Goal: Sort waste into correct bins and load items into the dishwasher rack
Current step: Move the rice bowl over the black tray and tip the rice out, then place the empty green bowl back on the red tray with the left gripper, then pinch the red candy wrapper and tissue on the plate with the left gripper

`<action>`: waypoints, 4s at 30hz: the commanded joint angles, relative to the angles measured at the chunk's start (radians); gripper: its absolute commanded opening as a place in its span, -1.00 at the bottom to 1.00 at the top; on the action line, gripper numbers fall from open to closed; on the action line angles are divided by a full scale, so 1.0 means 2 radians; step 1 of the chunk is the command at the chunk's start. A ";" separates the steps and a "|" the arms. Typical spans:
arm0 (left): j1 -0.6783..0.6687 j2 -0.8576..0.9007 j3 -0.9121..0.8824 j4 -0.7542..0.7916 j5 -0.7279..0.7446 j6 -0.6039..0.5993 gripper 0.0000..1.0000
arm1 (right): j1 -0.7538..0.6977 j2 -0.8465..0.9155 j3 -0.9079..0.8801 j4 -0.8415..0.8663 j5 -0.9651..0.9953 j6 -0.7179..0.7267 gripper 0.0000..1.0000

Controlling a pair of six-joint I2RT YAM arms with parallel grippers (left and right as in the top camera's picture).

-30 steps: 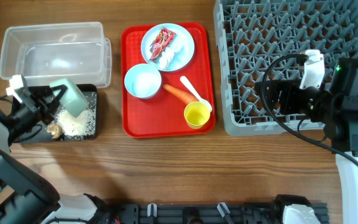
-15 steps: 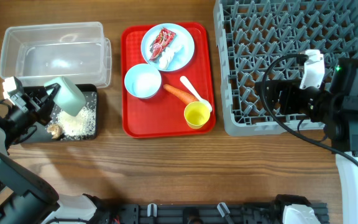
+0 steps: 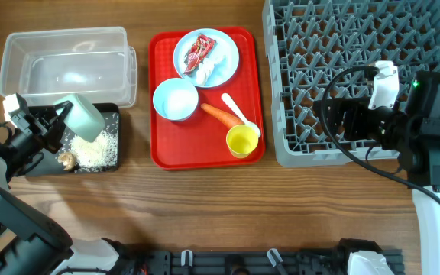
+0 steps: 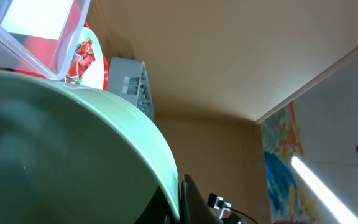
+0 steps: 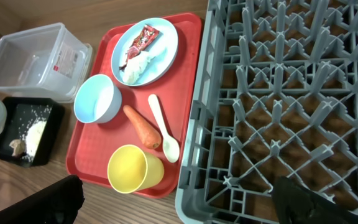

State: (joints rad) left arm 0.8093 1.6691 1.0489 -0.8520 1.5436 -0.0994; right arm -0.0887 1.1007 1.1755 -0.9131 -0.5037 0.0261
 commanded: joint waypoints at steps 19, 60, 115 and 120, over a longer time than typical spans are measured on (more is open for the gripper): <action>-0.272 -0.202 0.015 0.034 -0.277 -0.023 -0.92 | 0.000 0.003 0.014 0.005 0.005 0.001 0.99; -0.706 -0.014 0.155 -0.002 -0.874 -0.082 0.98 | 0.000 0.003 0.014 0.005 0.006 0.000 0.99; -0.567 0.462 0.637 -0.101 -0.759 0.149 0.47 | 0.000 0.003 0.014 -0.017 0.009 0.000 0.99; -0.566 0.467 0.637 -0.093 -0.753 0.149 -0.25 | 0.000 0.003 0.013 -0.017 0.009 0.000 0.99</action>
State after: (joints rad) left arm -0.3290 2.5721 2.3077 -1.0458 0.0177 0.1917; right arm -0.0887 1.1007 1.1755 -0.9463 -0.4961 0.0261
